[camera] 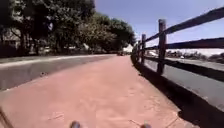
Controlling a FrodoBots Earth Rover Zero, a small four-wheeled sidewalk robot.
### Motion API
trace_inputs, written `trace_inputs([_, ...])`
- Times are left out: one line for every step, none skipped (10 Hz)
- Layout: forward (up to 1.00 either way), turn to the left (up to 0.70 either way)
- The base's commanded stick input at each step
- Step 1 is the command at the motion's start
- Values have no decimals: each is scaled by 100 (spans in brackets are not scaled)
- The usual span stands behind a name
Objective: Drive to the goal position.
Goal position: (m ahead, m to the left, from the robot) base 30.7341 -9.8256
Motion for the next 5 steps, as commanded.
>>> trace_inputs([100,0])
trace_inputs([100,0])
trace_inputs([100,0])
trace_inputs([100,0])
trace_inputs([100,0])
